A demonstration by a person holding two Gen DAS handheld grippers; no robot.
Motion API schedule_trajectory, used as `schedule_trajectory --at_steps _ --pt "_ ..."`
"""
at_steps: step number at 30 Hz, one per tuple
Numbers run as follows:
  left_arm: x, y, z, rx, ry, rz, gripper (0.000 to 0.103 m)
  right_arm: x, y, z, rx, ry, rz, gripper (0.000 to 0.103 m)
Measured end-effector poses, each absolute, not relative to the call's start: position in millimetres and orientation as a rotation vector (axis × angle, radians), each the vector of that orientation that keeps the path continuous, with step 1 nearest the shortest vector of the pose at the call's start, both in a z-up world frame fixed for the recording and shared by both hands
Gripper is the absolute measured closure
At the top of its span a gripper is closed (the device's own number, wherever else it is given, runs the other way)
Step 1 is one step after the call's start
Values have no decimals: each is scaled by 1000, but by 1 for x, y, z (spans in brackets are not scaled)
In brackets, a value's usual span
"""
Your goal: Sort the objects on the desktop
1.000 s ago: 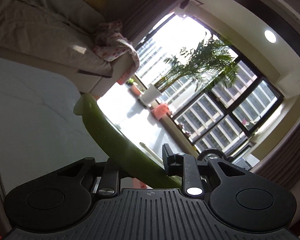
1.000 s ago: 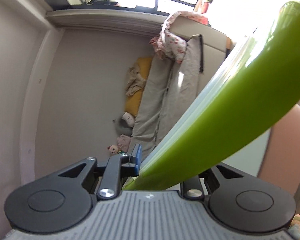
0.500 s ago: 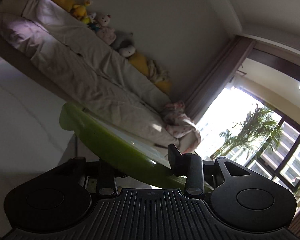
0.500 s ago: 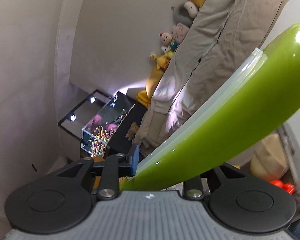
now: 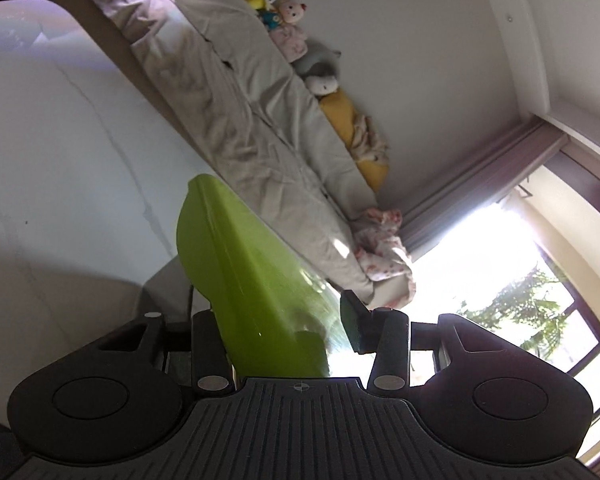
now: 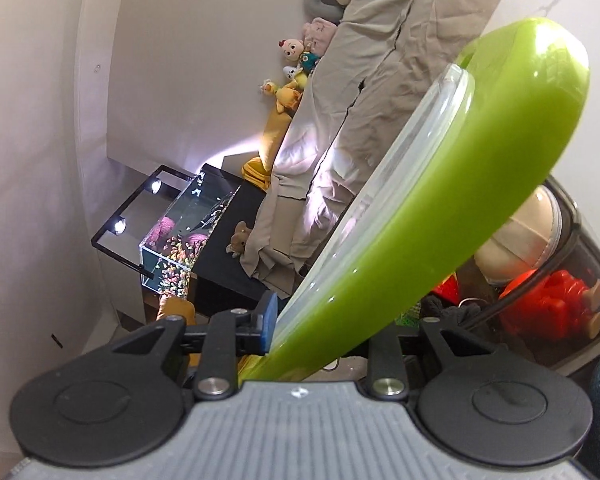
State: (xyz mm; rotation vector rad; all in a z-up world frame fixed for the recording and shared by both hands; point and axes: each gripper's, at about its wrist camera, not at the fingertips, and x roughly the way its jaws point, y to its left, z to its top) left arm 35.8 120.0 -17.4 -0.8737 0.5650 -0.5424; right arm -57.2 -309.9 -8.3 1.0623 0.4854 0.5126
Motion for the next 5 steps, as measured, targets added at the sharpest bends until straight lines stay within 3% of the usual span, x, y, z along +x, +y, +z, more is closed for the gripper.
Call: schedule_trajectory --at_steps 5 --pt "68 114 -9 -798 594 -536 55 -61 -297 0 1030 433 452 72"
